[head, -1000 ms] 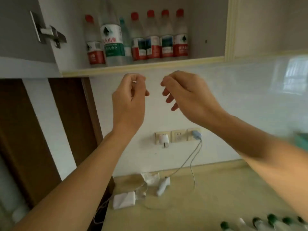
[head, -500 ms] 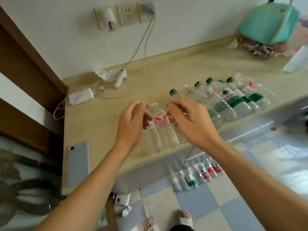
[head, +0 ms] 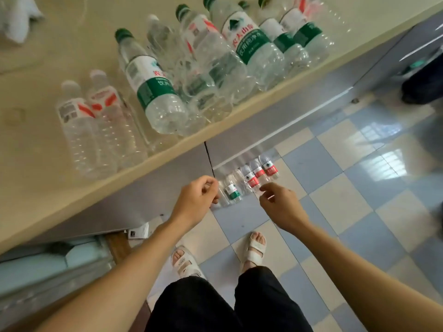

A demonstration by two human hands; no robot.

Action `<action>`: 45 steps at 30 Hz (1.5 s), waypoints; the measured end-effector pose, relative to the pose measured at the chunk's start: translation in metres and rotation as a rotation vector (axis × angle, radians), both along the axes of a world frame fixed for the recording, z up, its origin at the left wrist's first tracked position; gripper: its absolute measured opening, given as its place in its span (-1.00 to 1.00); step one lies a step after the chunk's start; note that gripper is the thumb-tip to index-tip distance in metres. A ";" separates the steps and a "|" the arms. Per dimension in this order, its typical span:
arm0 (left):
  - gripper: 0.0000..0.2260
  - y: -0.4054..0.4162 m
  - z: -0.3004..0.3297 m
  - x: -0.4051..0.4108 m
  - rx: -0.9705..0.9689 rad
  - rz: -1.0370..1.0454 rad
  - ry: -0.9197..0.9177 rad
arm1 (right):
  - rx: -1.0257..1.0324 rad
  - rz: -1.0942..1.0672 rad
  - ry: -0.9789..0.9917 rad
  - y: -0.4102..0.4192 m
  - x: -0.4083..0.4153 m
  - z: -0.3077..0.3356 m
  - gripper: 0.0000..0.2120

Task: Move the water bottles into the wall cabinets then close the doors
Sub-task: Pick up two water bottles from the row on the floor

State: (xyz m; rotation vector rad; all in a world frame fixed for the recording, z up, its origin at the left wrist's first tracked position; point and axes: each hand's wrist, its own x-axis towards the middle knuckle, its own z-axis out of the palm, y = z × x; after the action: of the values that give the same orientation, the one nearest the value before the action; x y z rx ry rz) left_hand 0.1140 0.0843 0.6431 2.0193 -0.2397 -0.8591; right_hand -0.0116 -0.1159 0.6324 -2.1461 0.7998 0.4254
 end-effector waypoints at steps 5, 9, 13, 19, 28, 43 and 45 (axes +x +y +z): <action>-0.88 -0.055 -0.105 -0.010 0.208 0.043 0.061 | 0.067 -0.075 0.171 -0.064 -0.036 -0.098 -0.62; -0.92 -0.072 -0.207 -0.018 0.348 0.026 0.174 | 0.090 -0.055 0.257 -0.083 -0.042 -0.191 -0.62; -0.92 -0.078 -0.309 -0.010 0.458 -0.011 0.194 | 0.107 -0.027 0.301 -0.085 -0.036 -0.291 -0.61; -0.83 -0.072 -0.465 -0.004 0.564 -0.060 0.187 | 0.099 0.053 0.236 -0.075 -0.009 -0.440 -0.58; -0.45 -0.074 -0.642 0.015 0.635 0.105 0.198 | 0.068 0.117 0.134 -0.043 0.048 -0.619 -0.58; -0.31 -0.051 -0.698 0.003 0.557 -0.039 0.300 | 0.210 -0.092 0.245 0.010 0.022 -0.683 -0.28; -0.31 -0.044 -0.695 -0.008 0.580 -0.099 0.300 | 0.260 -0.105 0.314 0.017 0.009 -0.681 -0.25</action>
State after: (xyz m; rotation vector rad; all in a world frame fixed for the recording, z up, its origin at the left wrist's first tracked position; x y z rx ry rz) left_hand 0.1062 0.0400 -0.0520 2.3736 0.0947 -1.4007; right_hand -0.0027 -0.0987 -0.0486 -1.8113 0.9684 0.7792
